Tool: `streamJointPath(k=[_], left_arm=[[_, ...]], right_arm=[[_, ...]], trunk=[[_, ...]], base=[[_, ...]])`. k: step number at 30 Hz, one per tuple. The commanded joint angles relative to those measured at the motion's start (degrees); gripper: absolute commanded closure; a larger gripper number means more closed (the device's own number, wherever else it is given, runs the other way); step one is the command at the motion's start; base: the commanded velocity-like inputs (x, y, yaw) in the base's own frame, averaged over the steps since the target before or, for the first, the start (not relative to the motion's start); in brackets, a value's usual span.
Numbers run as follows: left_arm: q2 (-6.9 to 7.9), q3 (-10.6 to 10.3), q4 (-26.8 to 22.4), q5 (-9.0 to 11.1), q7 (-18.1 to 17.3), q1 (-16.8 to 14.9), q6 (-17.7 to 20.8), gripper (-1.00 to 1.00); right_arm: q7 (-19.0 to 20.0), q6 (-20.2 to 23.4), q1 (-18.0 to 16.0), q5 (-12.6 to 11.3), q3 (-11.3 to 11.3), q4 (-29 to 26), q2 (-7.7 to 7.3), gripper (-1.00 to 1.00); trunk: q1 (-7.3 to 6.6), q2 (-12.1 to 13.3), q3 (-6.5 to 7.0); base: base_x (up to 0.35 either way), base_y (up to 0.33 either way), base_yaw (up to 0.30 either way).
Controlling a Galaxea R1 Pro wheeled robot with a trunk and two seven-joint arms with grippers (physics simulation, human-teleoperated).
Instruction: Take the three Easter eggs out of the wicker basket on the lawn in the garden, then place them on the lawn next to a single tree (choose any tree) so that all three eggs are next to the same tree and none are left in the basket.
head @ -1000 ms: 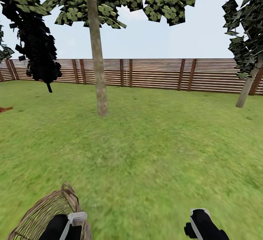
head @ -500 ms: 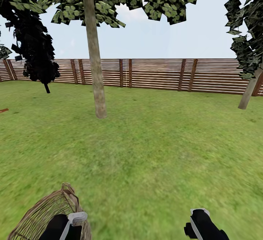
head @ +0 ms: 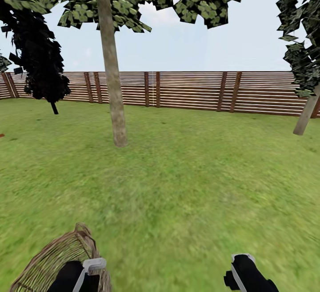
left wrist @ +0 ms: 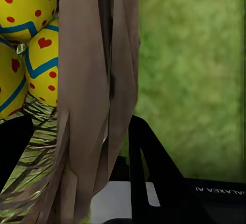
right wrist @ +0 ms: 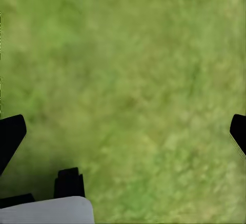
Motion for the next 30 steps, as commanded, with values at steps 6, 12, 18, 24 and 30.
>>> streamJointPath(k=[6, 12, 18, 24, 30], left_arm=[[-0.13, 0.15, -0.05, -1.09, -0.28, -0.04, 0.15, 1.00], [-0.29, 0.15, 0.12, -1.16, -0.32, -0.04, 0.15, 1.00], [-0.29, 0.15, 0.13, -1.10, -0.32, -0.04, 0.15, 1.00], [-0.20, 0.14, 0.13, -1.09, -0.36, -0.04, 0.15, 1.00], [-0.20, 0.22, 0.13, -1.09, -0.36, -0.04, 0.24, 1.00]], right_arm=[[0.18, 0.23, -0.01, 0.36, -0.16, -0.07, -0.05, -1.00], [0.18, 0.23, -0.02, 0.43, -0.12, -0.07, 0.03, -1.00], [0.18, 0.23, -0.02, 0.42, -0.12, -0.07, -0.05, -1.00], [0.19, 0.23, -0.02, 0.44, -0.09, -0.07, 0.04, -1.00], [0.19, 0.23, -0.03, 0.44, -0.12, -0.07, 0.04, -1.00]], trunk=[[0.03, -0.03, -0.06], [0.03, -0.03, -0.06], [0.03, -0.03, -0.06], [0.03, -0.03, -0.06], [0.03, -0.03, -0.06]], base=[[0.338, -0.079, 0.119], [0.338, -0.079, 0.081], [0.338, -0.079, 0.119], [0.338, -0.019, 0.086], [0.338, 0.000, 0.064]])
